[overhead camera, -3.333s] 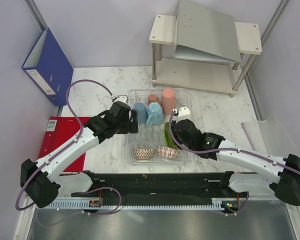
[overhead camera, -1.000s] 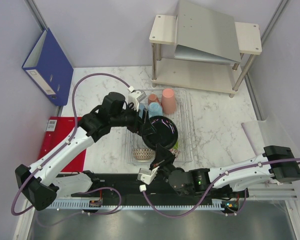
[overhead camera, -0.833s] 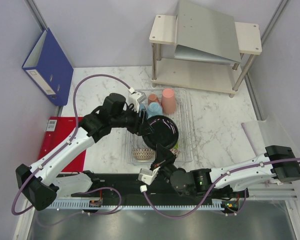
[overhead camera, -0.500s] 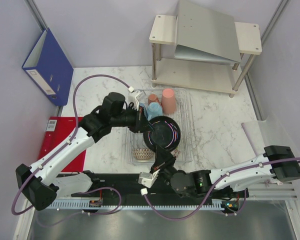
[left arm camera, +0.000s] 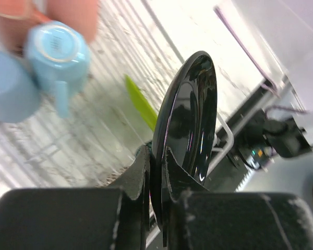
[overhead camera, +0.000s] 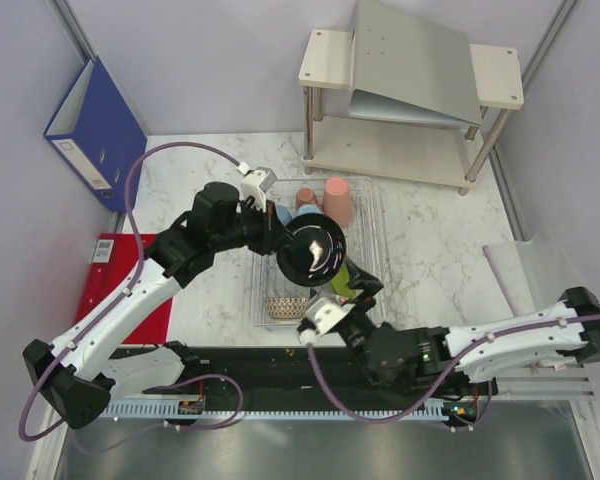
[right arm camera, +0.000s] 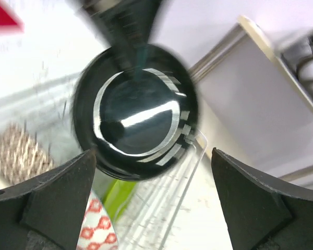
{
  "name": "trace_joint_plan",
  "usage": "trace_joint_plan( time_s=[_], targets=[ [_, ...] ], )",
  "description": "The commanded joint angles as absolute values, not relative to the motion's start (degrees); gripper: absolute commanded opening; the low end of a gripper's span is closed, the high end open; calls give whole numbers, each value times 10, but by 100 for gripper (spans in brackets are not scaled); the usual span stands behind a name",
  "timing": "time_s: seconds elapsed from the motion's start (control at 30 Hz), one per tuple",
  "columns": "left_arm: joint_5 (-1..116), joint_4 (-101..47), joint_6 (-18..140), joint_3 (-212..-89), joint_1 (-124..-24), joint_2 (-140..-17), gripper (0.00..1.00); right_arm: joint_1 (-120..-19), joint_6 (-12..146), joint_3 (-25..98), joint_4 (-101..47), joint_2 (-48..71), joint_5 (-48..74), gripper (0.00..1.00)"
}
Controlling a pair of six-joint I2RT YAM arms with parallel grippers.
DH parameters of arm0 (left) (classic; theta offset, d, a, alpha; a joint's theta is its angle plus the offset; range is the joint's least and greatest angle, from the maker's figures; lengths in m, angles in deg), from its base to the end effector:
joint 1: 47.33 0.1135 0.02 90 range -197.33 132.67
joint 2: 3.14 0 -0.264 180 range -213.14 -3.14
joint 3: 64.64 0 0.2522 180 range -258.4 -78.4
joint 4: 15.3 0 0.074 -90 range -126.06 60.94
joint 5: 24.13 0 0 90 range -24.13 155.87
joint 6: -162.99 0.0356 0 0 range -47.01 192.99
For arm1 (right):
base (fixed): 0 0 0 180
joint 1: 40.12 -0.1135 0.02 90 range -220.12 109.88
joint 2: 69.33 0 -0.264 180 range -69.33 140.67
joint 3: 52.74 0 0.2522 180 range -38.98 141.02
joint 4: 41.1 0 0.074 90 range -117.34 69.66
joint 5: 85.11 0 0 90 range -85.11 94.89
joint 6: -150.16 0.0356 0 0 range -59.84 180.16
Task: Unload the mixed dishes from the dish rack
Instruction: Place the plate at the center of the board.
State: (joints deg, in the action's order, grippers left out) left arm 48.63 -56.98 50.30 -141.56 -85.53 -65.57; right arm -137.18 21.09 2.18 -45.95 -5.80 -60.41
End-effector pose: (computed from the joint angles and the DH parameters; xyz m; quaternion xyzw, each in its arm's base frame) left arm 0.1806 -0.1555 0.3613 0.1913 0.8256 -0.3713 0.3793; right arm 0.0026 0.2425 0.3062 -0.4323 0.5717 -0.0655 0.6943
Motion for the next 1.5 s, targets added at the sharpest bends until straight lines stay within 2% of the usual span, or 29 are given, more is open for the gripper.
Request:
trace_joint_plan(
  time_s=[0.0, 0.23, 0.5, 0.8, 1.0, 1.27, 1.47],
  targets=[
    [578, -561, 477, -1468, -811, -650, 2, -1358, 406, 83, -464, -176, -672, 98],
    [587, -554, 365, -1492, -588, -699, 2, -1297, 539, 56, -425, -339, -721, 98],
    [568, -452, 292, -1478, -434, -778, 2, -1293, 598, 29, -368, -372, -725, 98],
    [503, -377, 285, -1524, -368, -963, 2, -1285, 678, 24, -301, -369, -677, 98],
    [508, -414, 319, -1618, -360, -1091, 2, -1279, 727, 46, -216, -355, -662, 98],
    [516, -479, 344, -1770, -342, -1237, 2, -1264, 738, 50, -207, -335, -638, 98],
    [502, -502, 340, -1872, -338, -1336, 2, -1202, 723, 76, -206, -285, -590, 98]
  ],
)
